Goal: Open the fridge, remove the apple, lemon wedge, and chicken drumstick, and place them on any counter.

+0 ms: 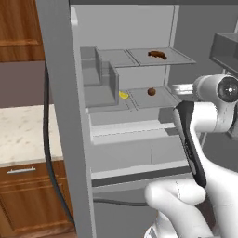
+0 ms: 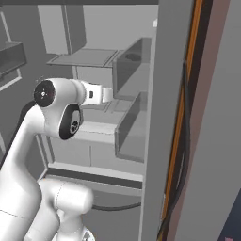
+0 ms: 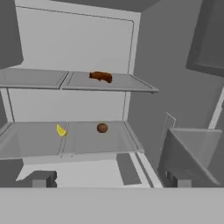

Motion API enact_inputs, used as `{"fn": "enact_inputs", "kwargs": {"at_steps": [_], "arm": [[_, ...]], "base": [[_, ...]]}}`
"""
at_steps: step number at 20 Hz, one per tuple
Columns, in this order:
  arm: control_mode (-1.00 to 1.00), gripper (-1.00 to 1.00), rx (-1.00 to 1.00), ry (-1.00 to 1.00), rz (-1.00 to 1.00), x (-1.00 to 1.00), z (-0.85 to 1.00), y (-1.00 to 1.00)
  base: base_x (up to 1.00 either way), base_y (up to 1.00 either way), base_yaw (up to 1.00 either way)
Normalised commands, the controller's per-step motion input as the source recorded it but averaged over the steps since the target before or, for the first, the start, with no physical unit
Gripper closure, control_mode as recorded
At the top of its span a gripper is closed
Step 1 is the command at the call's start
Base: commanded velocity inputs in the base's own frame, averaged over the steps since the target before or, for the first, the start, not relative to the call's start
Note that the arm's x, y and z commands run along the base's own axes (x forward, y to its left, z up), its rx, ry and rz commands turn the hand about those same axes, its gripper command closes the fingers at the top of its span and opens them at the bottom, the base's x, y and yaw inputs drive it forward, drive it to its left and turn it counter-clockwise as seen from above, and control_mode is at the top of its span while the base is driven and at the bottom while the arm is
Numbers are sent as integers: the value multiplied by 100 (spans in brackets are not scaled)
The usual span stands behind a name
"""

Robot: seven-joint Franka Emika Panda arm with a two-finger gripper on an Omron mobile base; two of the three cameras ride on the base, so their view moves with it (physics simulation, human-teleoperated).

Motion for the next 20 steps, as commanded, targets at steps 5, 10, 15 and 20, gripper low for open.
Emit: {"fn": "enact_inputs", "kwargs": {"at_steps": [5,10,15,20], "arm": [[100,-100,0,0,0,0,0,0],[100,-100,0,0,0,0,0,0],[-100,-100,0,1,0,6,-1,0],[-100,-100,0,16,4,16,-33,3]], "base": [[67,0,0],[55,1,0],[32,0,-3],[0,0,0]]}}
